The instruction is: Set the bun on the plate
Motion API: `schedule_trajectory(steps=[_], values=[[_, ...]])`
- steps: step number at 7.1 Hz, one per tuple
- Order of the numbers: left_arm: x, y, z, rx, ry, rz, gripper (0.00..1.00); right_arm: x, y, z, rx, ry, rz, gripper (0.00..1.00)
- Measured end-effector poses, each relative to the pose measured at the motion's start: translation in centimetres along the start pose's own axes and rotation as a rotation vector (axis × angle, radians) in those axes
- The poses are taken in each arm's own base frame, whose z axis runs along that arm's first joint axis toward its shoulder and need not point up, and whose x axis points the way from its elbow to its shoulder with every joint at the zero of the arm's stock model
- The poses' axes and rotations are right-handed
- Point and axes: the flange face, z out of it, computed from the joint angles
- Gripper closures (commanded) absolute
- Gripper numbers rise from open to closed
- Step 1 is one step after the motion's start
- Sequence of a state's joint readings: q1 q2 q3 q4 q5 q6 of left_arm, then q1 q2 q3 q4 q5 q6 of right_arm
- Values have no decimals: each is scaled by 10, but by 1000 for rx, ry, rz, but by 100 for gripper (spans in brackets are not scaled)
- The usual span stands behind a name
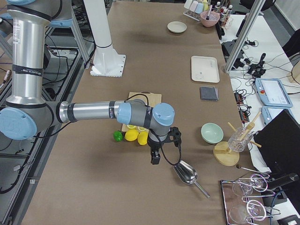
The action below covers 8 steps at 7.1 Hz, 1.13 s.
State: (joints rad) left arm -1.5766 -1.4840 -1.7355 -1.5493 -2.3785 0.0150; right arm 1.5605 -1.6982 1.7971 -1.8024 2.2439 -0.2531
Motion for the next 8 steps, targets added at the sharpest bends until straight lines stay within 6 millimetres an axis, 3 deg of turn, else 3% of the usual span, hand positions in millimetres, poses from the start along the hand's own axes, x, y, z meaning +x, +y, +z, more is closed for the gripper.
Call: schedule_trajectory(steps=[3, 8], values=[[7, -1, -7, 13, 2, 14, 2, -4, -1, -5, 10, 2, -8, 0], [20, -3, -18, 38, 7, 41, 2, -29, -7, -40, 80, 28, -66, 0]])
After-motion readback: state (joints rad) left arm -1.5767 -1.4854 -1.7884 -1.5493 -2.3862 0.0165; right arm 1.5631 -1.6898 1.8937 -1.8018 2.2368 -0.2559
